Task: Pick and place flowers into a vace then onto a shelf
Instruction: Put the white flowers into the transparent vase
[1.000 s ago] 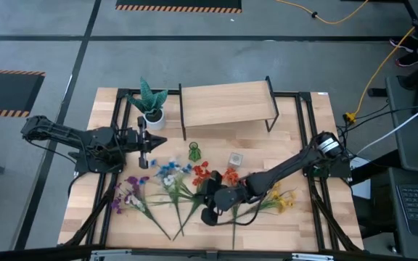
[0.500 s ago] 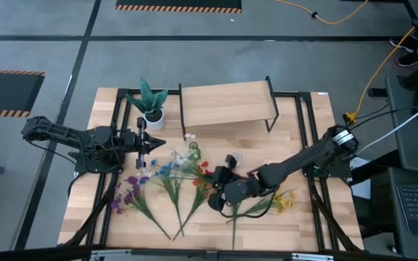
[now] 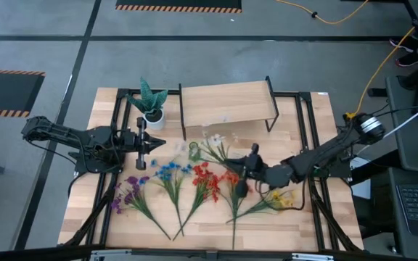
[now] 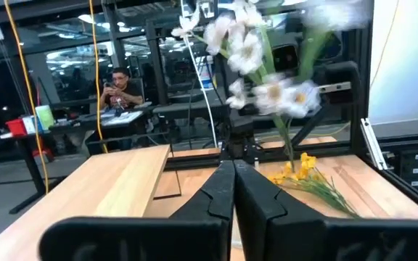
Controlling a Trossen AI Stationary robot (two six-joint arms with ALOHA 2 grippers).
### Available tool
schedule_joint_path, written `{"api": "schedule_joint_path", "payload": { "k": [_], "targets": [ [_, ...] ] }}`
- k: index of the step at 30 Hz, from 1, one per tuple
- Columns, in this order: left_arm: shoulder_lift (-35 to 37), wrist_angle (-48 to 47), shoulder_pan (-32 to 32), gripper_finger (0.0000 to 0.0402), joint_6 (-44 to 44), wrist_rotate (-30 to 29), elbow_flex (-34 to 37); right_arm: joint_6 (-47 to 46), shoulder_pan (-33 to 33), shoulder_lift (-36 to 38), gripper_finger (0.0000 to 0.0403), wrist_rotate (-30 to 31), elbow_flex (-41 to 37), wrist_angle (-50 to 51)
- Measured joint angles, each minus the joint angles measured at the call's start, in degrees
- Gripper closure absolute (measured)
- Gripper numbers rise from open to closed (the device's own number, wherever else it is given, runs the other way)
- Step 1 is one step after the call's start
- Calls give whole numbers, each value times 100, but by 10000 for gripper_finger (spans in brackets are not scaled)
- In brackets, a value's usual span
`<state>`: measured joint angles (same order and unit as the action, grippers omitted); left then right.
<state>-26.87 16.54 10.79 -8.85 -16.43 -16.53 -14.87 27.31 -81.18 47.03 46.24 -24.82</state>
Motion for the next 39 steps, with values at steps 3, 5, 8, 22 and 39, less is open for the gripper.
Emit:
{"api": "schedule_joint_path", "payload": {
  "k": [3, 5, 8, 22, 39],
  "targets": [
    [2, 2, 0, 396, -125, 1, 0, 688, -39, 49, 402, 10, -474, -1210],
    [2, 2, 0, 396, -137, 1, 0, 1038, -106, 41, 402, 5, -733, -1723],
    [0, 2, 0, 396, -137, 1, 0, 1408, -215, 38, 402, -6, -1003, -2387],
    [0, -1, 0, 396, -141, -45, 0, 1697, -837, 19, 401, -517, -1758, -3977],
    [0, -1, 0, 396, -141, -48, 0, 1833, -1071, -476, 401, -660, -1758, -4509]
  ]
}}
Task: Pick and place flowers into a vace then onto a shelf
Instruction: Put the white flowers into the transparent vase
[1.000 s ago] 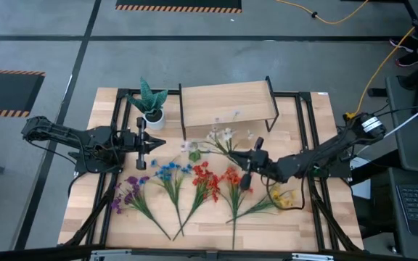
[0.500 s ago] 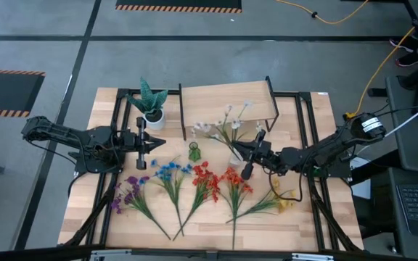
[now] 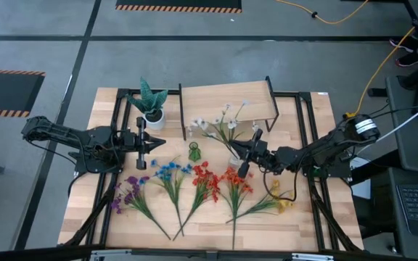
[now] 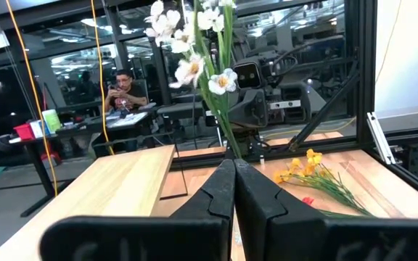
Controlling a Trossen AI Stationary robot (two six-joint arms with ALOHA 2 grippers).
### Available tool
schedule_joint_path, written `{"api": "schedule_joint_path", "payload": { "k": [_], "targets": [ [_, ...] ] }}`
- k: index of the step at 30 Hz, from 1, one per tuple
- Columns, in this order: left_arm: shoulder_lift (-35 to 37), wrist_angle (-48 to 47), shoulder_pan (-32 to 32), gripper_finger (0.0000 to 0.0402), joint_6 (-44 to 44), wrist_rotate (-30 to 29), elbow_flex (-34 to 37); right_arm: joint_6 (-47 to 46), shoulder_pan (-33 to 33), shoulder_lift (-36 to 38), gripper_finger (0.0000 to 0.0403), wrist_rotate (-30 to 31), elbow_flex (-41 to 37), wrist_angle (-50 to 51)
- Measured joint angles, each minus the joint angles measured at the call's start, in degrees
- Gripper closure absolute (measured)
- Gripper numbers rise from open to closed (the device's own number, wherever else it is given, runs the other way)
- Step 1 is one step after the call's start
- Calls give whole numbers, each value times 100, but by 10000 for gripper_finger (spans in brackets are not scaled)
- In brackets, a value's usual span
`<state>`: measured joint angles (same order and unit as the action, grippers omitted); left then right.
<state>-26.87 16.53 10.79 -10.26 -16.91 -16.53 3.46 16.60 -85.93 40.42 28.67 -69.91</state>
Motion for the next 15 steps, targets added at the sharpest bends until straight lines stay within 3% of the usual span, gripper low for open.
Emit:
{"api": "schedule_joint_path", "payload": {
  "k": [15],
  "targets": [
    [0, 0, 0, 395, 0, 0, 0, 9, 0, -217, 401, 0, 0, -136]
  ]
}}
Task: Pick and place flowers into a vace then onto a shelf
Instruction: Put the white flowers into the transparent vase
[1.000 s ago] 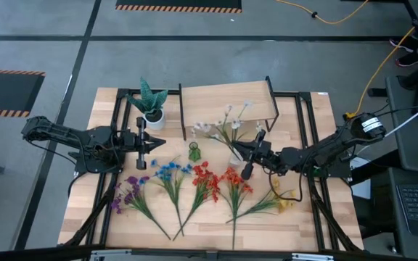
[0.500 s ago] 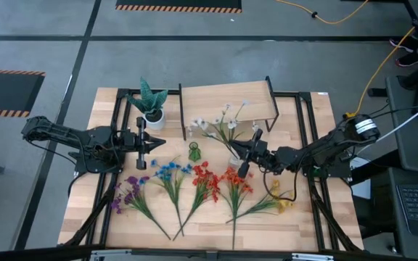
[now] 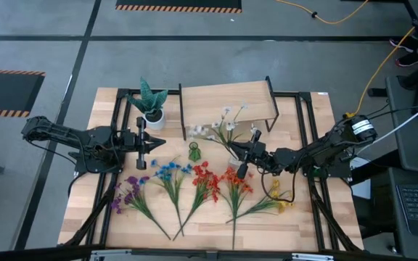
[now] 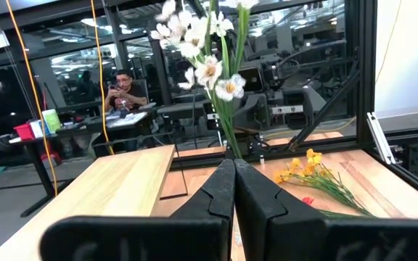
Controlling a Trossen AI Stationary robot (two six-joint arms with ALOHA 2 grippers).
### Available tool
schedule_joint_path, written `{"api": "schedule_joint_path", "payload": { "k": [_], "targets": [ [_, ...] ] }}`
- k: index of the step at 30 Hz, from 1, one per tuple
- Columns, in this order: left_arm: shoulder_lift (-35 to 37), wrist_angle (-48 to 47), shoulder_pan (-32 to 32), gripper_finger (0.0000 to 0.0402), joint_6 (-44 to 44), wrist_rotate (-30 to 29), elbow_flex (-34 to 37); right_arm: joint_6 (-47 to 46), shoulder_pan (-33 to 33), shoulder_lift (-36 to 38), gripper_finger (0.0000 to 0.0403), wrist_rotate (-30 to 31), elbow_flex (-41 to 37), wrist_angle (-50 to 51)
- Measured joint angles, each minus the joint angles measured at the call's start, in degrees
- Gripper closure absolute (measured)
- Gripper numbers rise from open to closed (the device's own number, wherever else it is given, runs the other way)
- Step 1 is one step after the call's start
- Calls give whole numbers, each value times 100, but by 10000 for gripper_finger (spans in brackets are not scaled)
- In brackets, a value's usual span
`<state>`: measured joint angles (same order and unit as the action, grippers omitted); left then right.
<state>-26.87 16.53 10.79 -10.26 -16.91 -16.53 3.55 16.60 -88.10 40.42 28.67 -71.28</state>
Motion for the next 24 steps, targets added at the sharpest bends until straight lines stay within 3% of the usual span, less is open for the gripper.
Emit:
{"api": "schedule_joint_path", "payload": {
  "k": [8, 21, 24],
  "targets": [
    [1, -2, 0, 395, 0, 2, 0, -2, -163, -436, 400, 2, 0, -512],
    [2, -7, 0, 396, 113, 2, 0, 94, -71, -601, 401, 28, 0, -523],
    [2, -7, 0, 396, 199, 4, 0, 279, 99, -601, 401, 328, 0, -517]
  ]
}}
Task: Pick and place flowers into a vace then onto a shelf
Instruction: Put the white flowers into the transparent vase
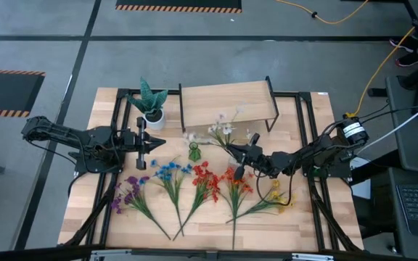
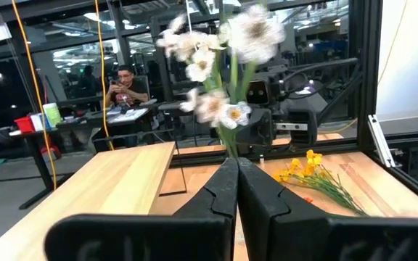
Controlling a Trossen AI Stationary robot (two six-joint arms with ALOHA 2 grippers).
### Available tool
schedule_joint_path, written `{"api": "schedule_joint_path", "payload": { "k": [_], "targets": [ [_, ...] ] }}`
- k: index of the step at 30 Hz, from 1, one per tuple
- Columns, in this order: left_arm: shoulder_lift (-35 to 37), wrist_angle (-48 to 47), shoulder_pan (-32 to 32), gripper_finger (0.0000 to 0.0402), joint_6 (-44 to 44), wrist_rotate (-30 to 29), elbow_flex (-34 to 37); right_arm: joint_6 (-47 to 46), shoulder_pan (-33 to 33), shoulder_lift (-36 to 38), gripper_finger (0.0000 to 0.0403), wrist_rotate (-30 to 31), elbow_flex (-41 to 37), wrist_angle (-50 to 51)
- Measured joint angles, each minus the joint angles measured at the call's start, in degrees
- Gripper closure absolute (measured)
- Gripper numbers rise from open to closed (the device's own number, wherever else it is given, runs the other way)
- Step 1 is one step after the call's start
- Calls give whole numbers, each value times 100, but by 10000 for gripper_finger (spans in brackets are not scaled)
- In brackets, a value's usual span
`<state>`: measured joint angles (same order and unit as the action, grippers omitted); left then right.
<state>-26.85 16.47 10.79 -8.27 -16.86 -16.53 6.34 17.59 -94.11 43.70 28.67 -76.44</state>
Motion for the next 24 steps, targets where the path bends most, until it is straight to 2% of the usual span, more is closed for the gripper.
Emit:
{"api": "schedule_joint_path", "payload": {
  "k": [5, 13, 24],
  "targets": [
    [-2, -25, 0, 396, 4, 0, 0, 147, 181, 2, 401, 318, 0, 54],
    [0, -25, 0, 396, 4, 0, 0, -128, 205, 2, 401, 726, 0, 551],
    [-2, -40, 0, 396, 4, 0, 0, -608, 211, 4, 397, 730, -443, 380]
  ]
}}
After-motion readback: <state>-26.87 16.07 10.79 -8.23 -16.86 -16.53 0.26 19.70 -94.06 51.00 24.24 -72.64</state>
